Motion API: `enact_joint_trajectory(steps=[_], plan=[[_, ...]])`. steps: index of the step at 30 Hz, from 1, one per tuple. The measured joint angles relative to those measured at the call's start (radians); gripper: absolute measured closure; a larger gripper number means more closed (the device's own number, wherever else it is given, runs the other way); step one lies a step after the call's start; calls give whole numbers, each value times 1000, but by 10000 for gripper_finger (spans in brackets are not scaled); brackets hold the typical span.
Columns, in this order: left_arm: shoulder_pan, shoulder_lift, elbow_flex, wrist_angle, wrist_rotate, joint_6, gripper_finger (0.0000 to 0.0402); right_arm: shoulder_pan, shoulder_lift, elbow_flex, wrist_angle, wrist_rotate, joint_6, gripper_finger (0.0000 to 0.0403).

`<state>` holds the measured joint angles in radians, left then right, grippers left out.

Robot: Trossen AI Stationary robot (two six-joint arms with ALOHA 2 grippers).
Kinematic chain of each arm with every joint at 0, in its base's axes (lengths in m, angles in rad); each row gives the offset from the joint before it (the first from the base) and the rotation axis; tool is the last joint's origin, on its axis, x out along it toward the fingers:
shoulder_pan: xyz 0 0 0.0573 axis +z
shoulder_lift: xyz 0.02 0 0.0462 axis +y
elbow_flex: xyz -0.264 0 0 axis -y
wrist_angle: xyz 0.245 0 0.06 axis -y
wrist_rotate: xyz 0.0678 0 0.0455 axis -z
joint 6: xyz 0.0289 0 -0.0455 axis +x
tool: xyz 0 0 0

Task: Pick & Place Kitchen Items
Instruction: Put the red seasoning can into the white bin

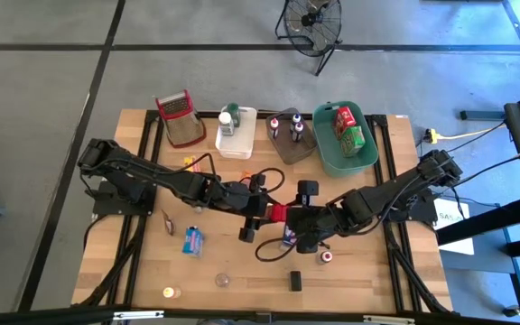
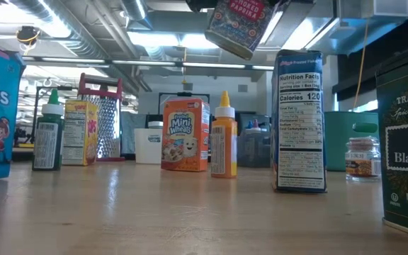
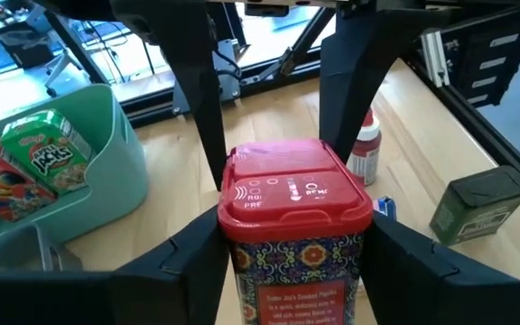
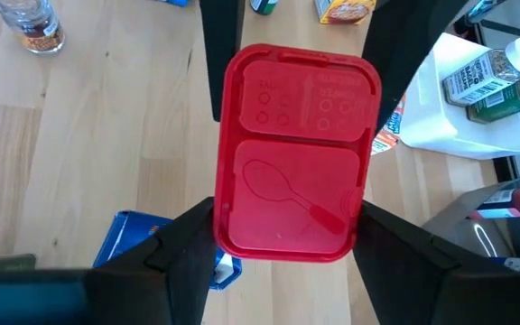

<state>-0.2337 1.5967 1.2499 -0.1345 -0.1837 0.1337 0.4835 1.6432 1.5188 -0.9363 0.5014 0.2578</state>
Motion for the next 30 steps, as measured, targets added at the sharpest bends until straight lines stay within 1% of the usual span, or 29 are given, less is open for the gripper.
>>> enact_joint_trajectory(steps=[4,9,14,17,19,24,30], plan=[[0,0,0,0,4,1,198,0,0,0,4,-1,23,168],[0,0,0,4,5,22,201,-1,0,0,12,-3,54,151],[1,0,0,0,-3,34,201,-3,-1,0,-6,22,84,139],[0,-4,0,-2,-24,34,201,-2,-8,0,-15,60,104,138],[1,-13,0,-21,-64,34,201,4,-11,12,-48,97,147,138],[5,-70,0,-134,-249,74,201,38,-25,50,-180,203,296,138],[72,-196,0,-277,-333,66,201,92,-26,53,-218,240,378,138]])
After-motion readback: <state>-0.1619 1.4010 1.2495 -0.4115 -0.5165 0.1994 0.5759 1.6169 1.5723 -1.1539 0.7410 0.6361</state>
